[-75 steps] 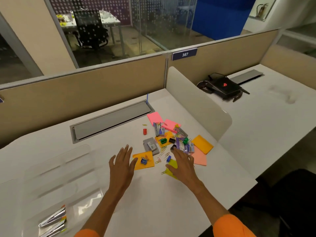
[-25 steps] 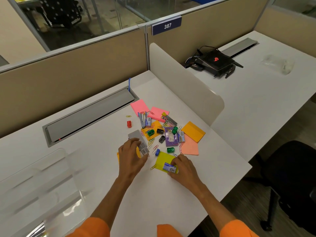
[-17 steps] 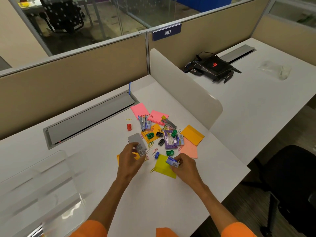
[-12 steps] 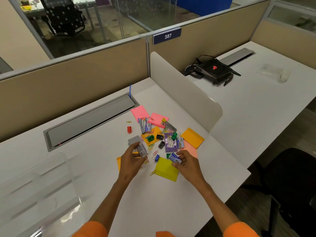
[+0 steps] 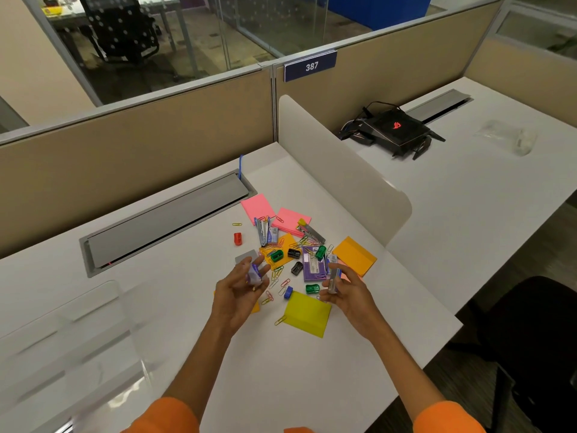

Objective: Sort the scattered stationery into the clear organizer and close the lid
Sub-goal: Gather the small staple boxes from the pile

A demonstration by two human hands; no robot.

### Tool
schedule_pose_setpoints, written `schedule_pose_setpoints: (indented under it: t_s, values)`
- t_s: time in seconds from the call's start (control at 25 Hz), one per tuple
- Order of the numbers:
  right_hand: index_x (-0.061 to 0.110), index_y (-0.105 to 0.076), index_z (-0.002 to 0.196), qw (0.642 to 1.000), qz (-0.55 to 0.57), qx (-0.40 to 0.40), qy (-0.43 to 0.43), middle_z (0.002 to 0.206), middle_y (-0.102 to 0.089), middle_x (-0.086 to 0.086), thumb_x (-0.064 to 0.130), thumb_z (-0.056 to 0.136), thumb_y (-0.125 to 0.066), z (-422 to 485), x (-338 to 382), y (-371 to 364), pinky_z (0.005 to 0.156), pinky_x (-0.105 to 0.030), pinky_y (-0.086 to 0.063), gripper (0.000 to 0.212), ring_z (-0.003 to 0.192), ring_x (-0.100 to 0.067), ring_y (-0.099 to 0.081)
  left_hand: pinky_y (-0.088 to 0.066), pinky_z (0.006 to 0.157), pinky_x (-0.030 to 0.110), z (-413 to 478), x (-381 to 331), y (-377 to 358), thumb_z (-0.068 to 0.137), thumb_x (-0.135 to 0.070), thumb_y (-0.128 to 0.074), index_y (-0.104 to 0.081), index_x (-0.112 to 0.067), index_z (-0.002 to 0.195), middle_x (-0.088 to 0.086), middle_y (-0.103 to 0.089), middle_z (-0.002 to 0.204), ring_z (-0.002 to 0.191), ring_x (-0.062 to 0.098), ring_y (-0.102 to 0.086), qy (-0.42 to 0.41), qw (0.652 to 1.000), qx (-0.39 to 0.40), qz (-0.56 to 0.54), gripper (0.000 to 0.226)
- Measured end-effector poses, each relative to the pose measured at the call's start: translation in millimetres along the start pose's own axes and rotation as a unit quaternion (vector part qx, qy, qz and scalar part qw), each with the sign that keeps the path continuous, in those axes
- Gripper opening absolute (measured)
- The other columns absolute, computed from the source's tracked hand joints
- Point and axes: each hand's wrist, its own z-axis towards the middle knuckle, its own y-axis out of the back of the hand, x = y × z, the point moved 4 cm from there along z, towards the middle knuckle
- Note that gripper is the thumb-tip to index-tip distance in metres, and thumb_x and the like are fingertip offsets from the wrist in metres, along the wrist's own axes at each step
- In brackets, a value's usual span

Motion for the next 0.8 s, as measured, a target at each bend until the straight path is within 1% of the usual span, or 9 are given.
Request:
schedule_pose_setpoints:
  t_s: [0.08, 0.28, 0.44, 0.56, 0.6, 0.64, 0.68, 0.76, 0.8]
  values:
    - [0.015, -0.061, 0.117, 0.999, 0.049, -0.011, -0.015, 0.090, -0.070, -0.013, 0.022, 0.098, -0.052, 2.2, 0.2, 1.9, 0.065, -0.036, -0.060, 0.022, 0.077, -0.028, -0.067, -0.054, 0.086, 0.040, 1.9, -0.7, -4.3, 0.084, -0.024, -0.060, -0.067, -0.007, 0.108, 0.017, -0.063, 0.127, 0.104, 0.032, -0.068, 0.033, 0.997, 0.016, -0.070, 0.030]
    - [0.010, -0.064, 0.104, 0.999, -0.028, -0.041, -0.021, 0.090, -0.067, -0.015, 0.032, 0.080, -0.071, 12.5, 2.0, 11.5, 0.054, -0.035, -0.056, 0.034, 0.068, -0.024, -0.067, -0.057, 0.067, 0.032, 16.5, -3.6, -12.6, 0.086, -0.048, -0.060, -0.065, -0.013, 0.106, 0.009, -0.071, 0.116, 0.085, 0.024, -0.072, 0.042, 0.999, -0.002, -0.009, 0.040]
    - [0.015, -0.063, 0.085, 0.981, -0.142, -0.124, -0.038, 0.086, -0.065, -0.011, 0.034, 0.077, -0.080, 24.8, 7.9, 24.2, 0.046, -0.028, -0.051, 0.026, 0.066, -0.023, -0.063, -0.052, 0.052, 0.025, 33.6, -10.7, -12.7, 0.090, -0.053, -0.055, -0.071, -0.016, 0.101, 0.002, -0.074, 0.083, 0.060, 0.015, -0.068, 0.020, 0.985, -0.071, 0.153, 0.042]
    - [0.016, -0.056, 0.074, 0.967, -0.211, -0.142, 0.008, 0.063, -0.060, -0.006, 0.029, 0.071, -0.085, 38.0, 21.0, 32.4, 0.044, -0.028, -0.049, 0.032, 0.046, -0.019, -0.055, -0.048, 0.044, 0.022, 50.9, -22.9, -14.8, 0.100, -0.039, -0.046, -0.072, -0.012, 0.105, 0.008, -0.068, 0.076, 0.053, 0.017, -0.062, -0.045, 0.945, -0.077, 0.313, 0.038]
    - [0.016, -0.056, 0.076, 0.957, -0.252, -0.140, 0.034, 0.059, -0.058, -0.005, 0.028, 0.071, -0.086, 42.5, 26.6, 34.6, 0.042, -0.026, -0.047, 0.033, 0.040, -0.019, -0.052, -0.047, 0.043, 0.023, 58.2, -27.9, -16.2, 0.102, -0.033, -0.044, -0.070, -0.010, 0.109, 0.010, -0.067, 0.077, 0.052, 0.018, -0.061, -0.082, 0.917, -0.068, 0.385, 0.036]
    - [0.017, -0.058, 0.081, 0.942, -0.301, -0.133, 0.060, 0.060, -0.060, -0.004, 0.028, 0.071, -0.086, 46.6, 31.9, 35.5, 0.039, -0.024, -0.044, 0.032, 0.036, -0.017, -0.050, -0.047, 0.045, 0.025, 66.1, -33.5, -18.2, 0.102, -0.030, -0.044, -0.068, -0.009, 0.112, 0.011, -0.067, 0.078, 0.052, 0.017, -0.058, -0.120, 0.874, -0.061, 0.467, 0.034]
    - [0.020, -0.059, 0.088, 0.927, -0.347, -0.118, 0.082, 0.066, -0.063, -0.004, 0.029, 0.071, -0.085, 51.0, 36.4, 34.9, 0.036, -0.023, -0.041, 0.033, 0.035, -0.017, -0.049, -0.046, 0.050, 0.027, 74.9, -39.7, -21.7, 0.101, -0.029, -0.047, -0.067, -0.010, 0.114, 0.011, -0.067, 0.081, 0.054, 0.016, -0.057, -0.155, 0.812, -0.059, 0.560, 0.031]
    - [0.027, -0.059, 0.104, 0.895, -0.426, -0.080, 0.107, 0.081, -0.067, -0.005, 0.029, 0.072, -0.085, 60.3, 41.8, 32.1, 0.037, -0.026, -0.043, 0.041, 0.044, -0.020, -0.056, -0.047, 0.064, 0.031, 92.4, -49.7, -30.4, 0.096, -0.034, -0.057, -0.062, -0.018, 0.119, 0.009, -0.066, 0.093, 0.071, 0.018, -0.059, -0.187, 0.641, -0.056, 0.742, 0.029]
    - [0.030, -0.058, 0.111, 0.879, -0.460, -0.061, 0.111, 0.086, -0.068, -0.006, 0.029, 0.072, -0.084, 64.4, 42.8, 30.2, 0.039, -0.026, -0.045, 0.047, 0.052, -0.023, -0.060, -0.048, 0.069, 0.034, 100.2, -52.2, -34.2, 0.092, -0.036, -0.063, -0.059, -0.022, 0.123, 0.008, -0.064, 0.100, 0.081, 0.021, -0.060, -0.184, 0.559, -0.046, 0.807, 0.034]
